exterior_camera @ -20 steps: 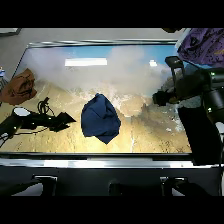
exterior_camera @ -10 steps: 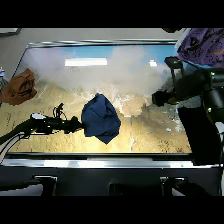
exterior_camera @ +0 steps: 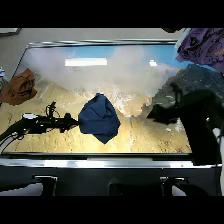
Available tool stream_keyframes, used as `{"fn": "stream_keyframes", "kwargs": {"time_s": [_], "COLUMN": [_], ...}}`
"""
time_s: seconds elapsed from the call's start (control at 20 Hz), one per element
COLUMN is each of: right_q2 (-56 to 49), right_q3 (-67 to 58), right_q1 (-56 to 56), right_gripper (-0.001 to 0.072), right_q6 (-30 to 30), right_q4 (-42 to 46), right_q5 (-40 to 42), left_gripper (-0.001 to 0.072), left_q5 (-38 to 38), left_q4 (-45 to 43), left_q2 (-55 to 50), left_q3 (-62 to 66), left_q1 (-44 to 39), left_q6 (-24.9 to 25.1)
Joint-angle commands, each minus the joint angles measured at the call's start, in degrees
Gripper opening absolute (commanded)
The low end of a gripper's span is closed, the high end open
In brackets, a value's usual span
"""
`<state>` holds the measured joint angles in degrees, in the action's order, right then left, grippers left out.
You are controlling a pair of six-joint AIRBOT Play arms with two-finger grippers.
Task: Fold the clothes and pants, and hang the long-sleeved shirts on hangers.
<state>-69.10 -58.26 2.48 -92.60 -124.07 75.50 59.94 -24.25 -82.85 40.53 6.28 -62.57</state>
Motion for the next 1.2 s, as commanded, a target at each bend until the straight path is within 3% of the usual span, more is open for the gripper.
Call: {"fn": "stream_keyframes", "kwargs": {"time_s": [0.0, 0.35, 0.9, 1.05, 1.15], "right_q2": [0.0, -0.13, -8.24, -10.95, -12.79], "right_q3": [15.87, 21.79, 20.35, 17.33, 15.23], "right_q1": [-6.78, -24.63, -37.92, -37.92, -37.92], "right_gripper": [0.0426, 0.0449, 0.0446, 0.0397, 0.0258], "right_q6": [-2.14, 2.86, 3.48, 3.39, 3.08], "right_q4": [-14.73, -17.33, -23.96, -23.85, -23.76], "right_q5": [-9.31, -34.91, -48.13, -48.46, -48.17], "left_gripper": [0.002, 0.0019, 0.002, 0.002, 0.002], "left_q5": [0.96, 1.36, 1.33, 1.31, 1.29], "left_q4": [0.13, 0.13, 0.13, 0.13, 0.13], "left_q2": [0.17, 0.17, 0.17, 0.17, 0.17], "left_q3": [-0.02, -0.02, -0.02, -0.02, -0.02], "left_q1": [0.83, 0.83, 0.85, 0.85, 0.85], "left_q6": [0.0, 0.0, -0.44, -0.44, -0.44]}}
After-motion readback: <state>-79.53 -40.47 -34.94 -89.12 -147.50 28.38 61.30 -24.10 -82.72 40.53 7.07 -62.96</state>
